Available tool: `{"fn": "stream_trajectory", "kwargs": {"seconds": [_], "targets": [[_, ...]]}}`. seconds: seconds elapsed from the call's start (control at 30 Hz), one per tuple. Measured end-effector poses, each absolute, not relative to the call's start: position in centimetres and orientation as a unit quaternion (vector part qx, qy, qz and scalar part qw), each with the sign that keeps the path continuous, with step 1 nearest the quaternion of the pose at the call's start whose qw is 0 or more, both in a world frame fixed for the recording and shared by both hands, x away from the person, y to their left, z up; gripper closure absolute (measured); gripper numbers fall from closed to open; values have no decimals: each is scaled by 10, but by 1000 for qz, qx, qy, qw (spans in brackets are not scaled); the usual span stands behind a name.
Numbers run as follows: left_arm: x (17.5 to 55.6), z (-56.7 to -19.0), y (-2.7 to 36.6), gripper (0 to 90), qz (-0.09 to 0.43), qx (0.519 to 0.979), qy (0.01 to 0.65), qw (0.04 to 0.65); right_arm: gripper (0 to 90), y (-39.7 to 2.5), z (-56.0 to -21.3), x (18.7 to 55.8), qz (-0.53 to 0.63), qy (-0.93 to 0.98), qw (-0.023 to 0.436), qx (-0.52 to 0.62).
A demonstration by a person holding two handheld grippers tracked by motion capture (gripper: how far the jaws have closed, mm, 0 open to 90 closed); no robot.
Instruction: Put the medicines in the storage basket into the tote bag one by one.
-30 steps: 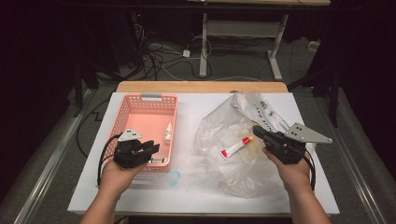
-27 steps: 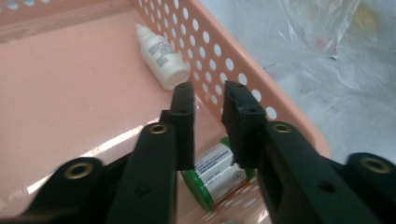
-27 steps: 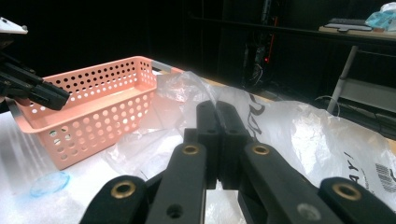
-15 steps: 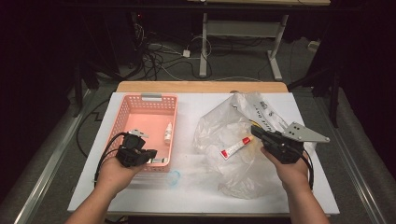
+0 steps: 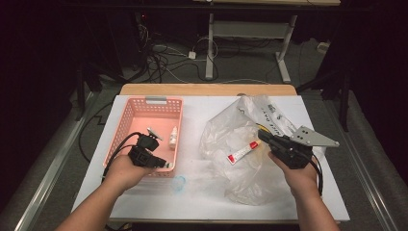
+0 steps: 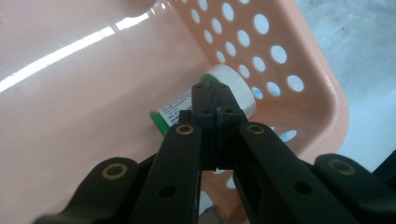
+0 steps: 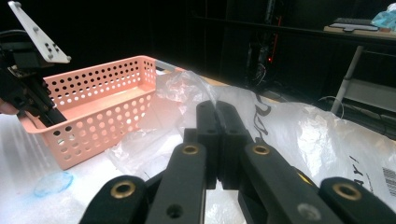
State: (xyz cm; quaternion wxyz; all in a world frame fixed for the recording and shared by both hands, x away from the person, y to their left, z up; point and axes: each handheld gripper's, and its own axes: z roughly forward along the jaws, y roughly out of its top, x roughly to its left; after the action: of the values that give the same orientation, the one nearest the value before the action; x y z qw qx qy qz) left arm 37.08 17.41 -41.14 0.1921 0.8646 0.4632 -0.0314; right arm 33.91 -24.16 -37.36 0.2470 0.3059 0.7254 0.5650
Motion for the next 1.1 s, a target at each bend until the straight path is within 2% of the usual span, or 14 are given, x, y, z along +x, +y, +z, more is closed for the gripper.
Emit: {"fn": "stream_trajectory", "kwargs": {"seconds": [0.23,0.33,0.43,0.6,0.73,0.83,0.93,1.1], "targets": [[378,-411,172,884,-38,867,463,181,900,-242,-374,339,566,725,246,306],[385,-410,169,883,9,868,468,166,900,-240,-374,338,565,726,246,306],[394,-406,173,882,31,854,483,190,900,-240,-373,339,564,727,246,305],[397,-401,180,880,20,847,485,214,900,-241,-374,340,565,725,245,308],[396,-400,183,765,22,848,485,214,900,-241,-375,340,564,727,245,307],[398,-402,184,552,17,852,478,214,900,-241,-375,339,564,727,245,307],[401,-405,186,429,5,852,478,214,899,-241,-374,338,565,725,246,307],[403,-408,180,429,7,868,451,207,899,-241,-373,338,567,725,246,305]]}}
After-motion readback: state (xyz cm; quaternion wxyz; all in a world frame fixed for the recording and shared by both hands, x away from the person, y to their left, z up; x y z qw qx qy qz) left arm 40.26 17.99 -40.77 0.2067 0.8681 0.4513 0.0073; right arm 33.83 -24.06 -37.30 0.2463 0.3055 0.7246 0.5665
